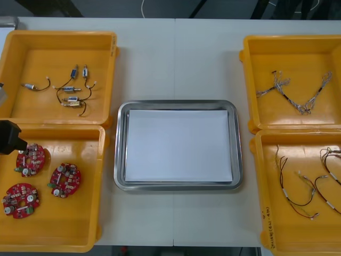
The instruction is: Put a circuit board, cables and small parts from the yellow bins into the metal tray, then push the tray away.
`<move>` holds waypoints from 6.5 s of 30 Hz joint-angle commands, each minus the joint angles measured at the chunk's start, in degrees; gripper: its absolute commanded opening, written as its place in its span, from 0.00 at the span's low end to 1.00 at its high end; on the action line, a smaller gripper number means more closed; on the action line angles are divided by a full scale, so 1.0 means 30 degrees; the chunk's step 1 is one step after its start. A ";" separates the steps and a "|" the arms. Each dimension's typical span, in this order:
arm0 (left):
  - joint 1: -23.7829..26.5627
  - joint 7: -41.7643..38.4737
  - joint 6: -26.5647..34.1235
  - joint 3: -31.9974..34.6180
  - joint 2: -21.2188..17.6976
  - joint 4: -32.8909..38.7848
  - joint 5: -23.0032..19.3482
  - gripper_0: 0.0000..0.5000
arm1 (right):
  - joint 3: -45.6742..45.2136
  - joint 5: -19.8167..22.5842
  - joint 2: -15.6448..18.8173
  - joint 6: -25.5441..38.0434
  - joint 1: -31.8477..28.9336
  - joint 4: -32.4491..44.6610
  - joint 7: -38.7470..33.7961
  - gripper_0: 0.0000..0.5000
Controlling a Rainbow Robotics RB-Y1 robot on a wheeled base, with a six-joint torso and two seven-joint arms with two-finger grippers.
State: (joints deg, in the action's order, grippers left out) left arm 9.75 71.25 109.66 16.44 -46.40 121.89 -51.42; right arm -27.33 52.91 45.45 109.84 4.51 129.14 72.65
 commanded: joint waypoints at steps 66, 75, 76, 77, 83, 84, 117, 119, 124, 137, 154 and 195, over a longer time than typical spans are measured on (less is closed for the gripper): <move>-0.9901 0.2502 -1.1476 -0.3137 -0.0646 0.0883 0.1819 1.00 | 0.4070 0.0206 0.2458 -1.1182 -0.4609 -0.6808 1.0265 1.00; -1.0253 0.2707 -1.2472 -0.3606 -0.0646 0.0414 0.2259 1.00 | 0.4656 0.0411 0.2458 -1.2442 -0.4433 -0.8478 1.2579 1.00; -1.0282 0.2707 -1.2589 -0.3664 -0.0646 0.0385 0.2317 1.00 | 0.4656 0.0440 0.2458 -1.2589 -0.4404 -0.8653 1.2843 1.00; -1.0282 0.2736 -1.2677 -0.3723 -0.0617 0.0326 0.2376 1.00 | 0.4714 0.0440 0.2458 -1.2706 -0.4404 -0.8800 1.3019 1.00; -1.0311 0.2765 -1.3527 -0.4309 -0.0646 -0.0113 0.2610 1.00 | 0.5388 0.0177 0.2458 -1.3321 -0.4404 -0.8888 1.3077 1.00; -1.0311 0.2765 -1.3585 -0.4338 -0.0617 -0.0143 0.2640 1.00 | 0.5505 0.0177 0.2458 -1.3438 -0.4375 -0.8888 1.3048 1.00; -1.0487 0.3351 -1.3292 -0.3459 -0.0939 0.0238 0.2493 0.00 | 0.6970 0.0235 0.2458 -1.5430 -0.4228 -1.0411 1.3165 1.00; -1.0428 0.3351 -1.2472 -0.2932 -0.0998 0.0707 0.2288 0.00 | 0.6999 0.0235 0.2458 -1.5430 -0.4228 -1.0470 1.3136 1.00; -0.9989 0.3263 -1.0538 -0.1848 -0.1057 0.1556 0.1849 0.00 | 0.6999 0.0323 0.2458 -1.5430 -0.4228 -1.0528 1.3107 1.00; -0.6356 0.2502 -0.4327 -0.0090 -0.1057 0.3051 0.0765 0.00 | 0.6999 0.0557 0.2458 -1.5430 -0.4258 -1.0528 1.2989 0.00; 0.0822 0.0304 0.0113 -0.2434 -0.1057 0.3402 -0.1052 0.00 | 0.3894 0.0850 0.2458 -1.1798 -0.4199 -0.7950 1.3282 0.00; 1.2657 -0.7108 -0.2247 -1.9104 0.4451 -0.0904 0.1468 0.00 | -0.1204 0.3751 0.2458 0.0055 0.1221 0.1747 1.1993 0.00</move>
State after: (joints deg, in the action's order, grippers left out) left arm 44.73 55.65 105.68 -36.62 -34.18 120.50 -49.28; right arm -30.73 63.74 51.18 109.77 6.91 130.84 110.93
